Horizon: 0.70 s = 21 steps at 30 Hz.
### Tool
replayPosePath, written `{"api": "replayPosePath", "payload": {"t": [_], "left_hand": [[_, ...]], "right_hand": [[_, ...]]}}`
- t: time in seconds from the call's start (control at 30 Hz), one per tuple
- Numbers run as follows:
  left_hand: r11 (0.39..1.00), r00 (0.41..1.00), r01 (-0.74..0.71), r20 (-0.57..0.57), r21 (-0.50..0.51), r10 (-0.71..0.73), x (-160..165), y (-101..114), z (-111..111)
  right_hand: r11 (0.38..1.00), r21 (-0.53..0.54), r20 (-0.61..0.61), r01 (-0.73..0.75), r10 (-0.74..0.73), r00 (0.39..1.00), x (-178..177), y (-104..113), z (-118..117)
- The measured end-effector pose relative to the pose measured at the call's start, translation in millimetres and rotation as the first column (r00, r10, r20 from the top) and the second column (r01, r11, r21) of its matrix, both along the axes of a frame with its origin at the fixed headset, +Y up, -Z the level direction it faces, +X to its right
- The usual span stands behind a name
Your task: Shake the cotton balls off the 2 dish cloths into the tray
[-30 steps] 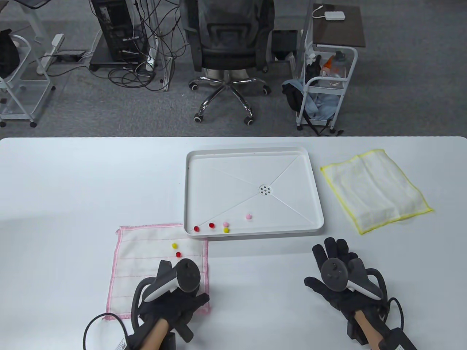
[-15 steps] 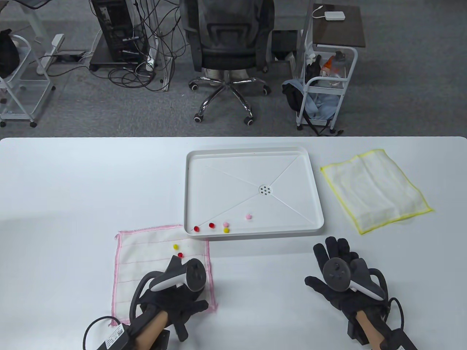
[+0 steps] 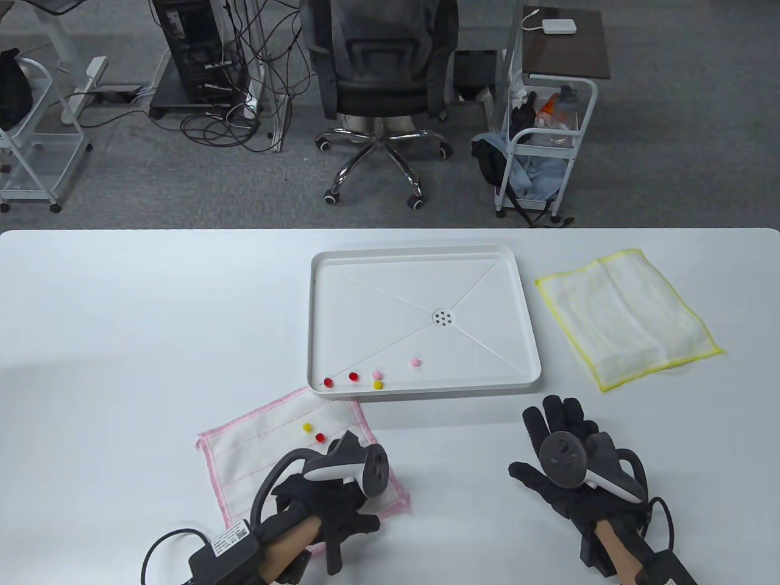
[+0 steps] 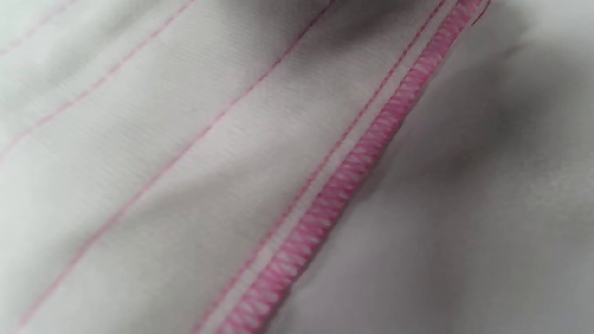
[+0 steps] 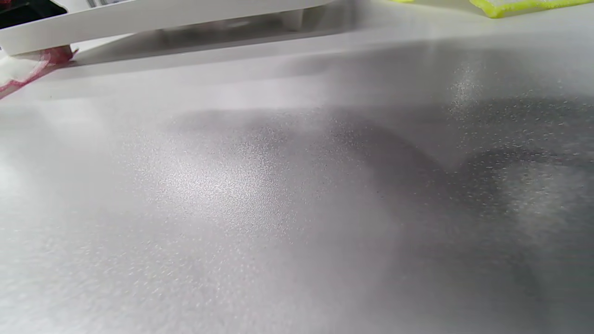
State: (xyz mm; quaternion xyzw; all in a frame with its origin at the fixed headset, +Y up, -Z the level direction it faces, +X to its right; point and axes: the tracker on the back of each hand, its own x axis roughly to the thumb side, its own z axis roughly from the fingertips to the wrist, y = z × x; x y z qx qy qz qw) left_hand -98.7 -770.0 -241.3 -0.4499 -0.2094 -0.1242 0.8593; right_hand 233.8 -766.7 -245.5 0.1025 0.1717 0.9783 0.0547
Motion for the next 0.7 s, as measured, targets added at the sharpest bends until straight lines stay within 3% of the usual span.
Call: {"api": "replayPosePath", "payload": {"t": [0.7], "left_hand": [[1.000,0.990,0.021,0.140,-0.009,-0.020,105.0,-4.3,-16.5]], "right_hand": [[0.999,0.009,0.111,0.034,-0.035,0.993,24.9,2.3,-7.0]]}}
